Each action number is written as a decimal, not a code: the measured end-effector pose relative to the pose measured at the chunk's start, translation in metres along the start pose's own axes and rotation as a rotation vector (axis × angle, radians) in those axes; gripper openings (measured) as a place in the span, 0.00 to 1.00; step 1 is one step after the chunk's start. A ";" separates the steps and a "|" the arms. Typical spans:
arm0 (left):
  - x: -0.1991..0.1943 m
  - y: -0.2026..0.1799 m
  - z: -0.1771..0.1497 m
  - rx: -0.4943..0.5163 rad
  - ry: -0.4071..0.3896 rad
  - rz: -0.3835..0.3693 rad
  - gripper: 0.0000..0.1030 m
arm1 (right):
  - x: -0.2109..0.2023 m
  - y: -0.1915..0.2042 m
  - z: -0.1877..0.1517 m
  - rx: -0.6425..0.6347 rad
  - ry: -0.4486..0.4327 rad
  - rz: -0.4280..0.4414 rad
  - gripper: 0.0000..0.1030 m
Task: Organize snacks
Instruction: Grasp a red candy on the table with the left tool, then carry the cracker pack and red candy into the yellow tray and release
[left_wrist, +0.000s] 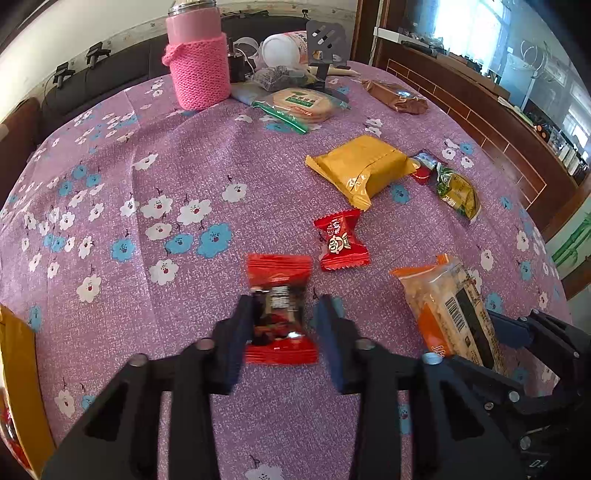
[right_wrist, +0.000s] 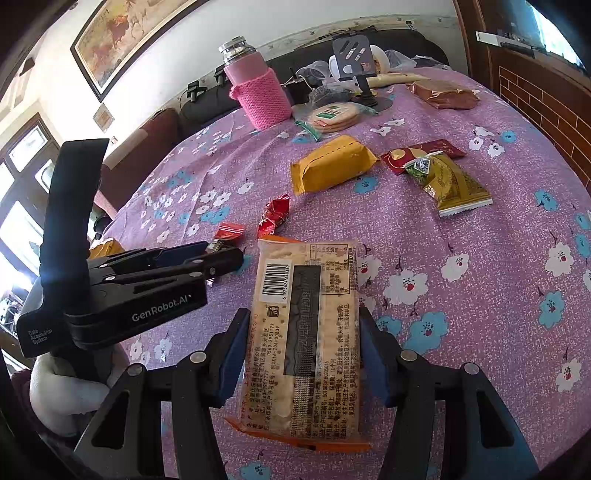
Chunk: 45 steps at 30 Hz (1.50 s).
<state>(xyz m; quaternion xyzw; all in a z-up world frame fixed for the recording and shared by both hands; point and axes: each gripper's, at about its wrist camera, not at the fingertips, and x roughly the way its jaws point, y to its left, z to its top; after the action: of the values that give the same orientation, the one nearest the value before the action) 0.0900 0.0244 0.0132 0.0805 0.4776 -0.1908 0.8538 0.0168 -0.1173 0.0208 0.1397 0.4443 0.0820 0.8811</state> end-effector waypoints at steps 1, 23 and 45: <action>-0.002 0.002 -0.001 -0.012 -0.003 -0.003 0.22 | 0.000 0.000 0.000 0.002 -0.001 0.000 0.56; -0.230 0.158 -0.138 -0.474 -0.377 0.081 0.22 | -0.060 0.112 0.015 -0.108 -0.063 0.342 0.55; -0.202 0.278 -0.242 -0.760 -0.292 0.149 0.25 | 0.102 0.383 -0.010 -0.405 0.218 0.220 0.55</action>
<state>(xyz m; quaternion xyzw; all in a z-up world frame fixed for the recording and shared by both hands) -0.0830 0.4057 0.0432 -0.2340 0.3807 0.0521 0.8931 0.0611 0.2747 0.0600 -0.0017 0.4931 0.2793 0.8239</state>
